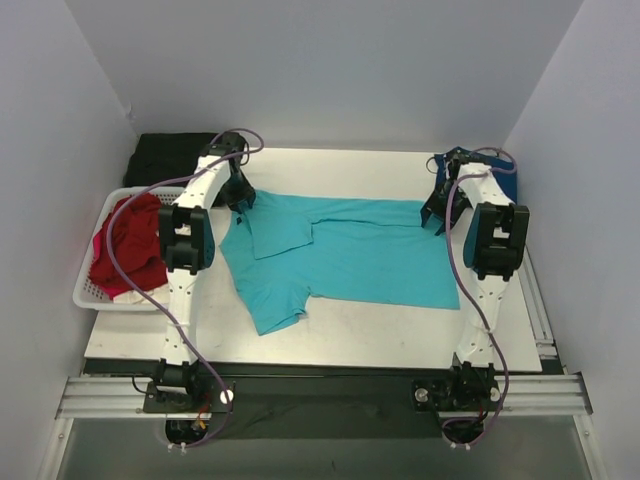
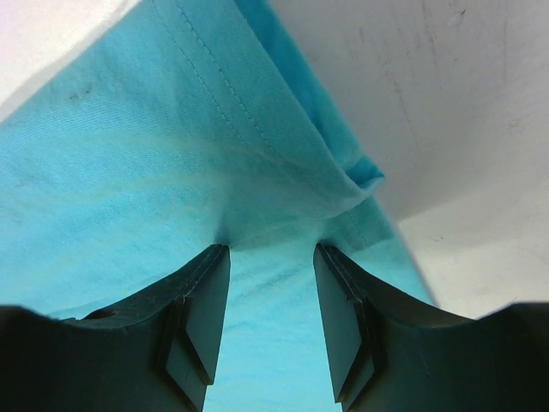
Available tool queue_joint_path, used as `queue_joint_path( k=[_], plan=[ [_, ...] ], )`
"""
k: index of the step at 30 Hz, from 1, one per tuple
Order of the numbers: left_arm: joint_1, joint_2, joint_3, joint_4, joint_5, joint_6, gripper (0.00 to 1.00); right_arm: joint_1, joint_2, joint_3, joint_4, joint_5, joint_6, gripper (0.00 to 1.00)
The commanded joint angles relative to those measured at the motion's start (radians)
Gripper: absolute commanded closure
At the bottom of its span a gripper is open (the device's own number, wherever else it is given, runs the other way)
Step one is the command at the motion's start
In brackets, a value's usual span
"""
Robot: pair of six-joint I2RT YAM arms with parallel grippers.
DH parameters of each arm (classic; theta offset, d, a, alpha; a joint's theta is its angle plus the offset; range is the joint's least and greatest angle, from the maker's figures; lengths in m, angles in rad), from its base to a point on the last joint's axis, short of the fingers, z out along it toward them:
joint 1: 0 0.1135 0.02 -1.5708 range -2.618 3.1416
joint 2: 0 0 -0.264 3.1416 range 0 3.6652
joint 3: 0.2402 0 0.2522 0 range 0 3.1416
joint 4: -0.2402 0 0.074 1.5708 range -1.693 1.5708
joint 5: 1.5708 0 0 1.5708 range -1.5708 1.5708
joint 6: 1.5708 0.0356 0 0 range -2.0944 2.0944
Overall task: Fold and stack the t-shirts
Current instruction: Fold the flattened tshirt in 1/3 of the way
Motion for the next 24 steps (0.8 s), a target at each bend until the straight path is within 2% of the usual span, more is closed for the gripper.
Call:
queue_joint_path(
  k=[1,7,14,17,18,21,24],
  plan=[
    [0.031,0.033,0.07,0.0,0.022,0.019,0.54,0.0,-0.007,0.051,-0.056,0.026,-0.009,0.55],
    [0.034,0.047,0.084,0.063,0.036,0.001,0.55,0.014,-0.02,0.117,-0.053,0.012,-0.026,0.55],
    [0.03,-0.035,-0.032,0.282,0.122,0.056,0.55,0.057,-0.099,0.147,-0.05,0.047,-0.061,0.55],
    [0.019,-0.12,-0.109,0.363,0.133,0.117,0.6,0.09,-0.161,0.127,-0.045,0.087,-0.077,0.55],
    [0.014,-0.186,-0.167,0.382,0.09,0.133,0.62,0.095,-0.178,0.107,-0.04,0.094,-0.077,0.54],
    [0.004,-0.336,-0.276,0.479,0.05,0.182,0.62,0.126,-0.247,0.047,-0.031,0.132,-0.069,0.54],
    [-0.001,-0.458,-0.367,0.476,0.023,0.207,0.6,0.159,-0.313,-0.02,-0.024,0.156,-0.051,0.54]
  ],
)
